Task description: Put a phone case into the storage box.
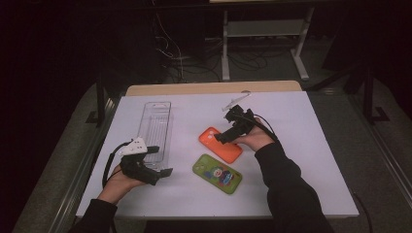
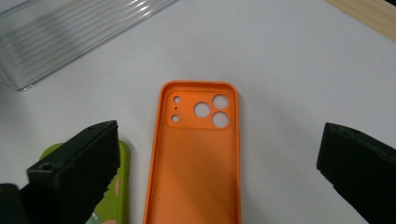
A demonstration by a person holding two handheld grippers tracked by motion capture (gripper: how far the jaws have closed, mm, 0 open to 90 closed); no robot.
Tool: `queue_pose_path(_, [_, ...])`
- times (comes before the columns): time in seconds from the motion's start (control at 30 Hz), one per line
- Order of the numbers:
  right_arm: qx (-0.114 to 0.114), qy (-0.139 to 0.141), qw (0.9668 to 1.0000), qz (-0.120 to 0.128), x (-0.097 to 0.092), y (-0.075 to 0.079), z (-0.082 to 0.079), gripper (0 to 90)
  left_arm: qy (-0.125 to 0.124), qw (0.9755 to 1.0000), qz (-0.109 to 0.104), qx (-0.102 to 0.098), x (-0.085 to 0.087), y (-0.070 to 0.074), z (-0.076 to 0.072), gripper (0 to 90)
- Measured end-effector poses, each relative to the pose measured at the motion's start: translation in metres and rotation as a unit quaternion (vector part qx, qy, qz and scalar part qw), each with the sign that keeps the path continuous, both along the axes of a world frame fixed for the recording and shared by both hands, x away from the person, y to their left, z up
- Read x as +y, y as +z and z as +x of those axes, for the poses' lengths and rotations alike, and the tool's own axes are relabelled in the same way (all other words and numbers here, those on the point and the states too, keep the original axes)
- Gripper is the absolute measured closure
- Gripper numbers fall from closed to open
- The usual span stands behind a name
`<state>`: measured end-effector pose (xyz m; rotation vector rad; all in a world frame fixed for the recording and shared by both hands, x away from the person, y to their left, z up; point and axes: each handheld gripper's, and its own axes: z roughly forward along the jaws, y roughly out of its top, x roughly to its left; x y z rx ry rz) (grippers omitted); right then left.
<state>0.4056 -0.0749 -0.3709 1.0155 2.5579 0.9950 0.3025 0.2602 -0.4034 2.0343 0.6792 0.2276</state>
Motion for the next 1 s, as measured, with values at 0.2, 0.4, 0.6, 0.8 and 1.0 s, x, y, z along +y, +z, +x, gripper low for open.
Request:
queue_pose_path(0.2, [0.010, -0.006, 0.9999, -0.004, 0.005, -0.010, 0.001, 0.0, 0.001, 1.0000, -0.001, 0.001, 0.000, 0.000, 0.000, 0.0])
queue_pose_path(0.4, [0.023, -0.009, 0.9996, -0.014, 0.010, -0.020, 0.002, 0.0, 0.001, 1.0000, -0.002, 0.001, 0.000, 0.000, 0.000, 0.0])
queue_pose_path(0.6, [0.028, -0.012, 0.9993, -0.023, 0.015, -0.030, 0.002, 0.0, 0.001, 1.0000, -0.001, 0.001, 0.000, 0.000, 0.000, 0.0])
queue_pose_path(0.8, [0.034, -0.012, 0.9988, -0.032, 0.019, -0.038, 0.002, 0.0, 0.002, 1.0000, -0.001, 0.001, 0.000, 0.000, 0.000, 0.0])
queue_pose_path(1.0, [0.045, -0.011, 0.9984, -0.033, 0.023, -0.047, 0.001, 3.2, 0.001, 1.0000, -0.002, 0.001, 0.000, 0.000, 0.000, 0.0])
